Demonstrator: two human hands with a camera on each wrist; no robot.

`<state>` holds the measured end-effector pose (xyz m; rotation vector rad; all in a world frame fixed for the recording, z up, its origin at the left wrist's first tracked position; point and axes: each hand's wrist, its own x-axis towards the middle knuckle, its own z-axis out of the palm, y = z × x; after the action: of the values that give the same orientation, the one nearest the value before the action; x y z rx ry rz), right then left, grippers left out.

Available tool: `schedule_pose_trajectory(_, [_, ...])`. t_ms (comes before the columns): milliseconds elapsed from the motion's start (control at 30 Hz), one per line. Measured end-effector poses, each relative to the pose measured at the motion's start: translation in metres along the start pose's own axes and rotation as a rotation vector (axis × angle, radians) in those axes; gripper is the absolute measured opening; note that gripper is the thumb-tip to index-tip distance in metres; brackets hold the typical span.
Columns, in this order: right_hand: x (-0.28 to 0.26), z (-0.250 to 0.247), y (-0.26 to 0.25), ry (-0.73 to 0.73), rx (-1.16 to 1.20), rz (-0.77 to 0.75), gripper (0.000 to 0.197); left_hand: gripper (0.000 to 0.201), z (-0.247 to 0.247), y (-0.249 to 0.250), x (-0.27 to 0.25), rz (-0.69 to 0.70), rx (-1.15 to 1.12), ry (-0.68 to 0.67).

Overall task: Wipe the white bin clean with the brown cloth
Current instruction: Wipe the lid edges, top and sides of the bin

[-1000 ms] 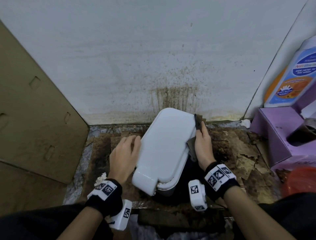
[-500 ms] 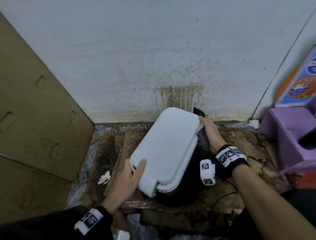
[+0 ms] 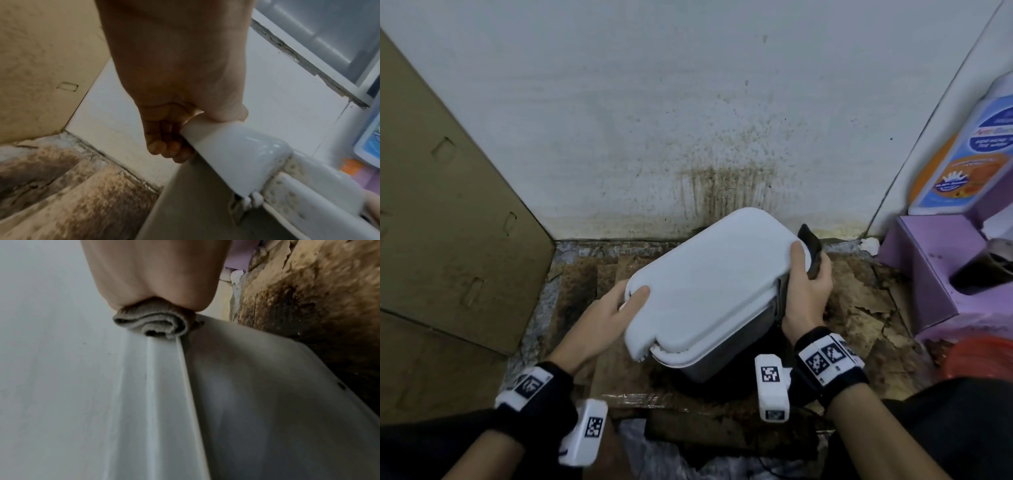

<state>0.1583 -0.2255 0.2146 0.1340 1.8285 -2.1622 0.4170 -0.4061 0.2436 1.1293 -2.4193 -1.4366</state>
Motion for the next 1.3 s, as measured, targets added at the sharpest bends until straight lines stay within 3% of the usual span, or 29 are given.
schedule_pose_trajectory(100, [-0.022, -0.007, 0.006, 0.102, 0.013, -0.022, 0.058, 0.071, -0.006, -0.002, 0.015, -0.011, 0.015, -0.026])
schedule_pose_trajectory(200, [-0.033, -0.018, 0.019, 0.151, -0.031, 0.049, 0.064, 0.077, -0.005, -0.006, 0.024, -0.022, 0.063, -0.045])
schedule_pose_trajectory(400, [-0.027, -0.028, 0.025, 0.105, -0.096, 0.072, 0.058, 0.053, -0.001, -0.007, 0.025, -0.04, 0.094, -0.043])
schedule_pose_trajectory(533, [-0.005, -0.036, 0.016, -0.02, -0.164, 0.129, 0.058, 0.053, 0.004, -0.007, 0.02, -0.077, 0.179, 0.062])
schedule_pose_trajectory(667, [0.02, -0.043, -0.006, -0.237, -0.224, 0.176, 0.06, 0.074, 0.015, -0.005, 0.013, -0.229, 0.367, 0.198])
schedule_pose_trajectory(767, [0.023, -0.044, -0.015, -0.321, -0.297, 0.154, 0.071, 0.088, 0.023, -0.006, 0.009, -0.299, 0.309, 0.194])
schedule_pose_trajectory(867, [0.016, -0.044, -0.01, -0.279, -0.391, 0.068, 0.091, 0.101, 0.027, -0.01, 0.009, -0.295, 0.279, 0.203])
schedule_pose_trajectory(1100, [-0.026, -0.049, 0.002, -0.019, -0.302, -0.001, 0.064, 0.086, 0.02, 0.013, 0.022, -0.265, 0.306, 0.224])
schedule_pose_trajectory(1300, [-0.04, -0.051, 0.02, 0.128, -0.015, 0.116, 0.046, 0.105, 0.011, 0.025, 0.045, -0.155, 0.329, 0.225])
